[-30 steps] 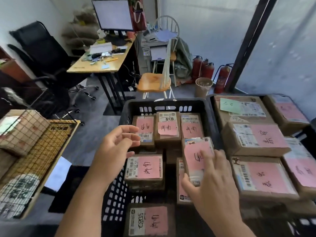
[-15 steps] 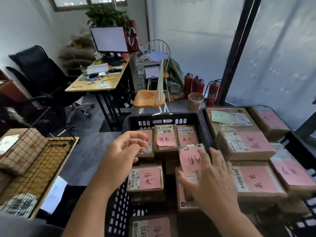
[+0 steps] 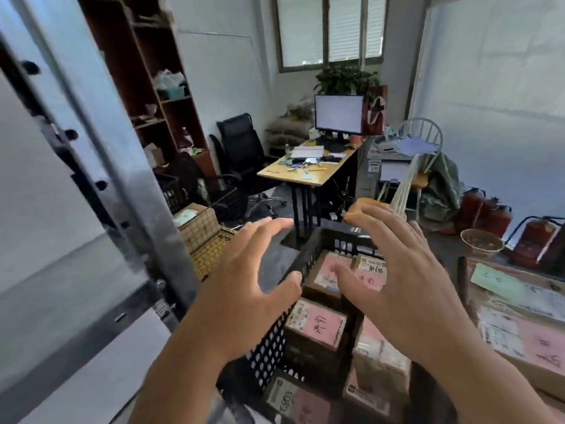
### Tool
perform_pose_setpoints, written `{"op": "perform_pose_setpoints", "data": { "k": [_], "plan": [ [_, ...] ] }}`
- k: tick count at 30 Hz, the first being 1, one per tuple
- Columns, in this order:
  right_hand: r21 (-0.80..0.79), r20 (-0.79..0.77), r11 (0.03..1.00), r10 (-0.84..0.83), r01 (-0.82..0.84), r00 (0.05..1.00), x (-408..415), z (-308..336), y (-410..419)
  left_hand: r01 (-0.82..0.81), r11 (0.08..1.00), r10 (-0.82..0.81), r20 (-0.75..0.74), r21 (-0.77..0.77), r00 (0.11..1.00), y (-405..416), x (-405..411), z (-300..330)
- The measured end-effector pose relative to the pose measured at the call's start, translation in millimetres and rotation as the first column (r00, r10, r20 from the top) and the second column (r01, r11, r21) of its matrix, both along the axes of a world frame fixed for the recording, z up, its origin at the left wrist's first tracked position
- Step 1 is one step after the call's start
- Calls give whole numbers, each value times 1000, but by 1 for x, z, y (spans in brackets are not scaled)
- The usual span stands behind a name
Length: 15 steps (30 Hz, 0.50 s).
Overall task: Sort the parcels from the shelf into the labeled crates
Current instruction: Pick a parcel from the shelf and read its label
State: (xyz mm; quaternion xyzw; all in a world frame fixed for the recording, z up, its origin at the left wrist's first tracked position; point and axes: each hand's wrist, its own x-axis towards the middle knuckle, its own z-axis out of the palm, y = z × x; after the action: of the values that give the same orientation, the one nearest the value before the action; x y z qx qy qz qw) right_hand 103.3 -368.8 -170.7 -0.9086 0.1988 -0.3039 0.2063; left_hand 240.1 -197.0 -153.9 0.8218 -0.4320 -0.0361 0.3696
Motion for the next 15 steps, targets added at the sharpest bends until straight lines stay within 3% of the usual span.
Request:
{"op": "perform_pose_setpoints", "data": {
  "k": [4, 8, 15],
  "plan": [
    [7, 62, 969, 248, -249, 967, -12, 21, 23, -174, 983, 177, 67, -56, 982, 45, -52, 16],
    [-8, 89, 878, 478, -479, 874, -18, 33, 71, -394, 916, 401, 120, -79, 908, 114, -109, 29],
    [-50, 90, 583, 812, -811, 577, -33, 56, 216, -769, 616, 787, 195, -173, 586, 264, -222, 47]
  ]
}}
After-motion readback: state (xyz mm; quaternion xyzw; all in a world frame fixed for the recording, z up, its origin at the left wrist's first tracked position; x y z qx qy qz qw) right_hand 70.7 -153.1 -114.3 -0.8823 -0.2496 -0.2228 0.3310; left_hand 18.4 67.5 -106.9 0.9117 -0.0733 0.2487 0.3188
